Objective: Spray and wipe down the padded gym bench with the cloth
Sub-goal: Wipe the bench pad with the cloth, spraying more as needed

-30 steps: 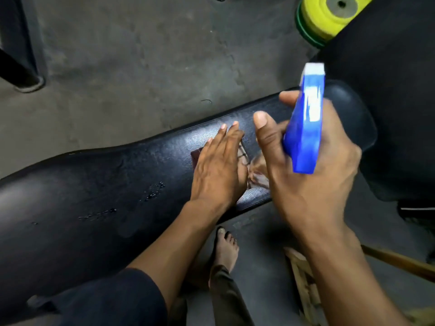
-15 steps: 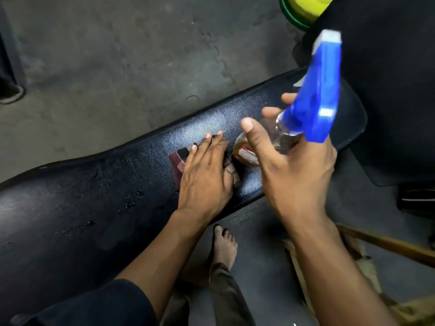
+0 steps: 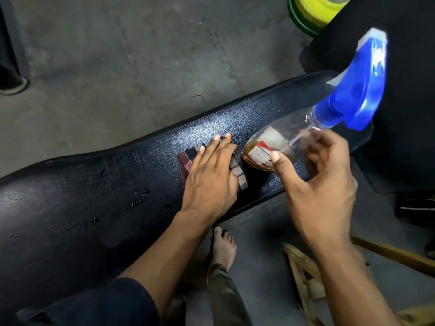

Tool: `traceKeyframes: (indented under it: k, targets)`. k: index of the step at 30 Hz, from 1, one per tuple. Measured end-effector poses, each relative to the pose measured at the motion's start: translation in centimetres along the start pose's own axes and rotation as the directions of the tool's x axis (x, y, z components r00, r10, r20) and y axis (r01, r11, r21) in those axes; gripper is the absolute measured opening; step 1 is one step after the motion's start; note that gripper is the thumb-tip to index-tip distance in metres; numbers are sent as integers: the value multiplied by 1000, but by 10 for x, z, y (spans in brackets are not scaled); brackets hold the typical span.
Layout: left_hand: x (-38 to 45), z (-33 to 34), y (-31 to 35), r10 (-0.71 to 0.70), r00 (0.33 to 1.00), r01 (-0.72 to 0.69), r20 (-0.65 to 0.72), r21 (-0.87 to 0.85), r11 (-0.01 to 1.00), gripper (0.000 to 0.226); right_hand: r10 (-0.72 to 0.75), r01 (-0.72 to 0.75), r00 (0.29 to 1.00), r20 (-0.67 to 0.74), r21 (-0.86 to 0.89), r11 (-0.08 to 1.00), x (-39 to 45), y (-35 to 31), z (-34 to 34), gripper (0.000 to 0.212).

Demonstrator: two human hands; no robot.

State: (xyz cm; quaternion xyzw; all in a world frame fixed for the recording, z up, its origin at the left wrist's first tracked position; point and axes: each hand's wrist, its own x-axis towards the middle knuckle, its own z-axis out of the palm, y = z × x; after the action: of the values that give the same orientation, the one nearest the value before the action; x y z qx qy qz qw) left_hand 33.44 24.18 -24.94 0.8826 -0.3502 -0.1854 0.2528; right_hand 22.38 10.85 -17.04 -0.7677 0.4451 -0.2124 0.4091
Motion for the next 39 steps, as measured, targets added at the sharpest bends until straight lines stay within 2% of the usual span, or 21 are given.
traceKeyframes:
  k: [7, 11, 14, 17, 19, 21, 24, 26, 28, 31, 35, 37, 39]
  targets:
    - [-9, -4, -12, 13, 1000, -13, -1, -21, 1000, 62, 33, -33, 999, 0, 16, 999, -8, 11, 0, 73]
    - [-17, -8, -23, 6, 1000, -6, 7, -10, 1000, 61, 68, -69, 997, -21, -69, 995, -17, 13, -3, 74]
    - [-23, -12, -30, -13, 1000, 14, 5, -16, 1000, 58, 151, -155, 988, -37, -116, 981, -33, 17, -7, 74]
    - [-29, -16, -38, -21, 1000, 21, -2, -9, 1000, 57, 213, -216, 976, -37, -211, 953, -56, 15, -10, 62]
    - [-34, -19, -44, -28, 1000, 28, -8, -4, 1000, 57, 144, -137, 990, 4, -277, 951, -72, 9, -4, 43]
    - [-38, -21, -50, -33, 999, 33, -17, 3, 999, 56, 14, 24, 993, 119, -313, 950, -87, 3, 11, 28]
    - [-47, -25, -61, -64, 997, 64, -30, 8, 998, 55, -185, 283, 923, 338, -271, 920, -93, -3, 51, 36]
    - [-53, -31, -71, -99, 994, 100, -41, 19, 995, 54, -193, 363, 868, 457, -321, 875, -79, -5, 82, 46]
    - [-61, -40, -86, -143, 987, 146, -73, 36, 989, 53, -144, 429, 830, 539, -452, 782, -59, -7, 112, 56]
    - [-73, -58, -114, -205, 968, 215, -144, 57, 975, 53, -122, 515, 797, 592, -560, 649, -39, -4, 152, 64]
    - [-95, -83, -158, -292, 928, 320, -230, 99, 942, 56, -212, 598, 756, 619, -521, 609, -44, -16, 192, 65]
    - [-107, -92, -176, -319, 910, 361, -265, 131, 923, 56, -273, 681, 691, 670, -475, 557, -63, -21, 205, 65]
    - [-121, -104, -195, -349, 887, 409, -303, 163, 898, 59, -332, 769, 587, 738, -379, 515, -96, -24, 211, 65]
